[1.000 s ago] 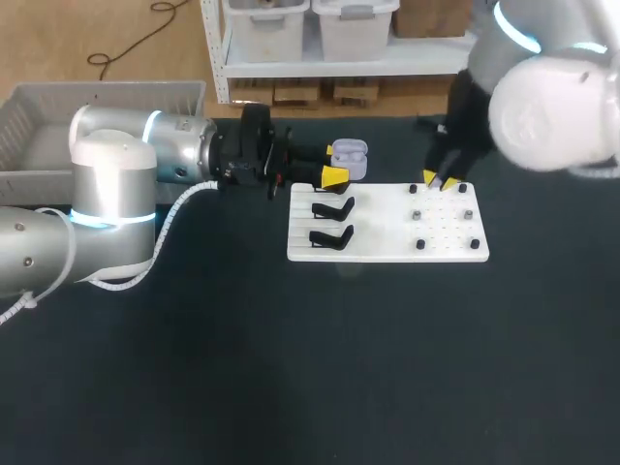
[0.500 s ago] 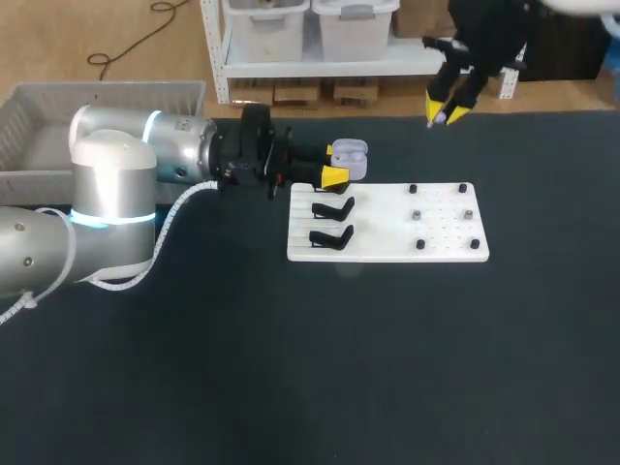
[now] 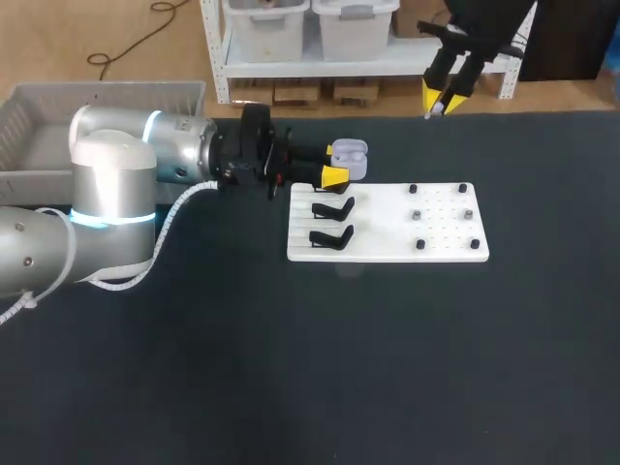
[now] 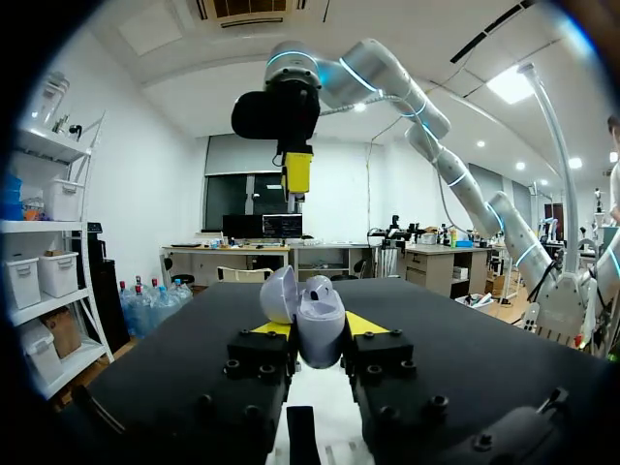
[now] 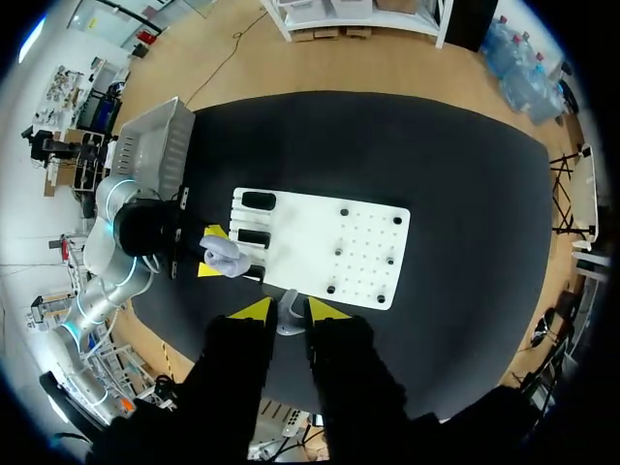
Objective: Pick up each earbud case from the left stands, insert the matching earbuds, close the lid, and place the case in the box.
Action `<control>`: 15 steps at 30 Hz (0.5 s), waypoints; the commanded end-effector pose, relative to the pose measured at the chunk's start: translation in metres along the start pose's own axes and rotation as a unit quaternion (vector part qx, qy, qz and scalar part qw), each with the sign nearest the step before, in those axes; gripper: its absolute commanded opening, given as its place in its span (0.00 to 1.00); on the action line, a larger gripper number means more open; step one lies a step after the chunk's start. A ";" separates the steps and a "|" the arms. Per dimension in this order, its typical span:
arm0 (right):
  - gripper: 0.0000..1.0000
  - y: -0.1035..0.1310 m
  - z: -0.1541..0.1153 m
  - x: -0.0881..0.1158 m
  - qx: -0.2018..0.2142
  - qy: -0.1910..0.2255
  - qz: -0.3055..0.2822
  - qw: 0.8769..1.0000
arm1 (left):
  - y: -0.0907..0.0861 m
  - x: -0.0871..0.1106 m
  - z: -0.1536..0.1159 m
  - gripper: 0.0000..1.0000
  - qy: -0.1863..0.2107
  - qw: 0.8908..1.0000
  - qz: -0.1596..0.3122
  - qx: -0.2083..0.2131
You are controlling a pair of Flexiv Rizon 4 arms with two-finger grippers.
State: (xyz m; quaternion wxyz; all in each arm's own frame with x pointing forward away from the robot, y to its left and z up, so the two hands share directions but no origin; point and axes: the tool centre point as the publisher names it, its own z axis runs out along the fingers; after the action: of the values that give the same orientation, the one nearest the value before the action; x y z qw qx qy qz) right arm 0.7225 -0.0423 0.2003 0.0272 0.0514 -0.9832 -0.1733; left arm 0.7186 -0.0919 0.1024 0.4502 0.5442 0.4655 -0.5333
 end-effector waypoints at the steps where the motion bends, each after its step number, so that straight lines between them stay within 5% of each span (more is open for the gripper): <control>1: 0.00 0.000 0.000 0.002 0.000 -0.002 0.000 1.000 | 0.000 0.000 0.000 0.00 0.001 1.000 0.000 0.000; 15: 0.00 0.053 -0.034 0.029 0.023 -0.037 -0.068 0.997 | 0.000 0.000 0.000 0.00 0.001 1.000 0.000 0.000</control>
State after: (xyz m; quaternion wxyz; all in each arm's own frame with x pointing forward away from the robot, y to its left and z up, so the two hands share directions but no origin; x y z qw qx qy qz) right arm 0.7059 -0.0135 0.2501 -0.0033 0.1112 -0.9801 -0.1643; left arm 0.7186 -0.0919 0.1024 0.4502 0.5442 0.4655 -0.5334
